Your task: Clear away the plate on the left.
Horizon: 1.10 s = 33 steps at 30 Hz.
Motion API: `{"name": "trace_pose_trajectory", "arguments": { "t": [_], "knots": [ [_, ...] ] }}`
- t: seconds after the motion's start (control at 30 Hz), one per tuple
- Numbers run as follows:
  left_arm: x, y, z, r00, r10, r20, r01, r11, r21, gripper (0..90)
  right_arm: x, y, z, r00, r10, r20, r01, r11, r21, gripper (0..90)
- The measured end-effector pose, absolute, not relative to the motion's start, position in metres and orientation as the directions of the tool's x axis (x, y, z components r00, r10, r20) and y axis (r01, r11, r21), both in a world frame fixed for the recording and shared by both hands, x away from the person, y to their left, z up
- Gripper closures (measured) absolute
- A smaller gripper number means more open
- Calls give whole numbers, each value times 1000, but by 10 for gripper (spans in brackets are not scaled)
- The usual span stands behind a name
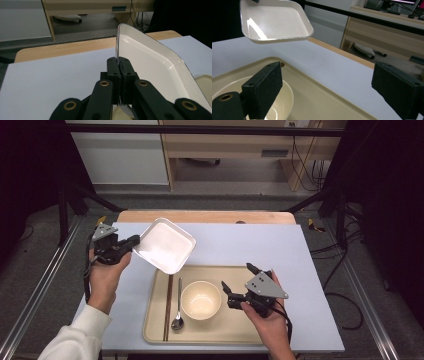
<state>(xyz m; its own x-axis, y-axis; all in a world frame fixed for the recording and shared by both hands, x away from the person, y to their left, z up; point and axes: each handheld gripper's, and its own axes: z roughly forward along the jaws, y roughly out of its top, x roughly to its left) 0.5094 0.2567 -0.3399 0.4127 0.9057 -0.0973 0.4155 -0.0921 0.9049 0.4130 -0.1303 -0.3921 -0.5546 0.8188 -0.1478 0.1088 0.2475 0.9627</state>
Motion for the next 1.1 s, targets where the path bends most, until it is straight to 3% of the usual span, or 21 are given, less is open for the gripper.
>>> {"name": "trace_pose_trajectory", "arguments": {
  "t": [0.3,0.7,1.1],
  "knots": [
    [505,225,-335,477,877,-60,391,-151,908,885,422,-110,-393,-601,797,-60,151,186,971,104],
    [495,197,-328,541,840,-25,358,-203,911,886,446,-98,-413,-695,689,207,368,94,925,99],
    [485,182,-326,578,816,18,325,-250,912,885,458,-98,-425,-713,595,370,480,30,877,89]
  ]
}}
